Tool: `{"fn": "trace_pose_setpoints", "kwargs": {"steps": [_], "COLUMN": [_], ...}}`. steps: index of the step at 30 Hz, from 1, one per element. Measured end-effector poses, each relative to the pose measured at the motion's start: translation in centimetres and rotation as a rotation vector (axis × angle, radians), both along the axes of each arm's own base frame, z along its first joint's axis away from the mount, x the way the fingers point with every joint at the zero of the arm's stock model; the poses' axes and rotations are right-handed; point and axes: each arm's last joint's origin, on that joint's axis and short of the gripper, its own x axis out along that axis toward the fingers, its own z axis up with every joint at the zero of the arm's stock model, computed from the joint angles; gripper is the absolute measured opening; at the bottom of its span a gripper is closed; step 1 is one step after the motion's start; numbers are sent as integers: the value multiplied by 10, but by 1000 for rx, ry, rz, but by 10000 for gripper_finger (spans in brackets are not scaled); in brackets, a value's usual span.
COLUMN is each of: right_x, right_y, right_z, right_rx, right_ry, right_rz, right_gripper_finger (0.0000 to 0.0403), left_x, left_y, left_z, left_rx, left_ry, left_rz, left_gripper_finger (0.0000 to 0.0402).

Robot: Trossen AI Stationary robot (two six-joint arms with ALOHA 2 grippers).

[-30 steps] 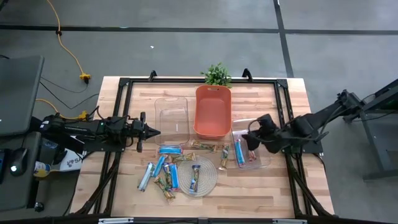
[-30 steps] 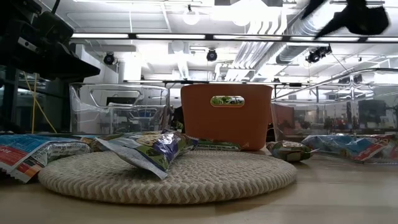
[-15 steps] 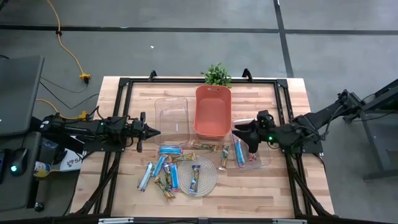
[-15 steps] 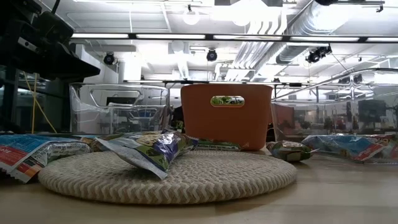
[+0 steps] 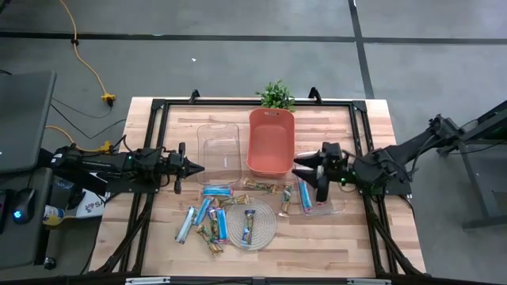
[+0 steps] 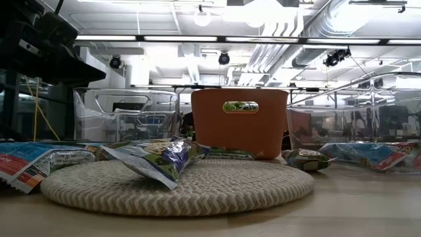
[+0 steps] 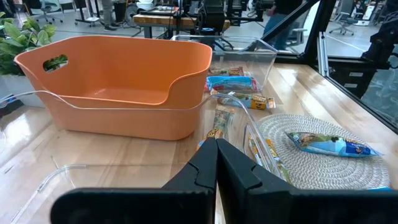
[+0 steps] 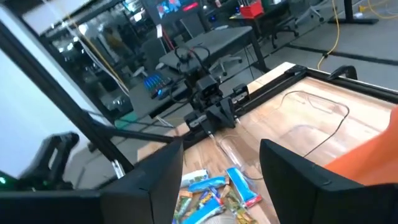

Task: Pick and place Granola Bars by type
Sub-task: Put the yellow granola bar into the orange bin

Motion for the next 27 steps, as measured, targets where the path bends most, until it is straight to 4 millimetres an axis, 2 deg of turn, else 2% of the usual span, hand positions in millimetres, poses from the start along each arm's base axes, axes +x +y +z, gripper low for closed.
{"fn": "trace_pose_setpoints", "kwargs": {"steps": [5, 14, 21, 27], "right_x": [9, 11, 10, 11], "right_y": [5, 6, 5, 3], "right_z": [-9, -10, -10, -10], "right_rx": [-56, -101, -107, -46], "right_ry": [44, 59, 58, 42], "right_rz": [28, 40, 11, -42], "right_gripper_finger": [197, 197, 197, 197], "left_x": [0, 0, 0, 0], "left_y": [0, 0, 0, 0], "left_z": [0, 0, 0, 0], "left_rx": [0, 0, 0, 1], "left_ry": [0, 0, -1, -1], "left_rz": [0, 0, 0, 7], "left_gripper_finger": [1, 1, 1, 1]}}
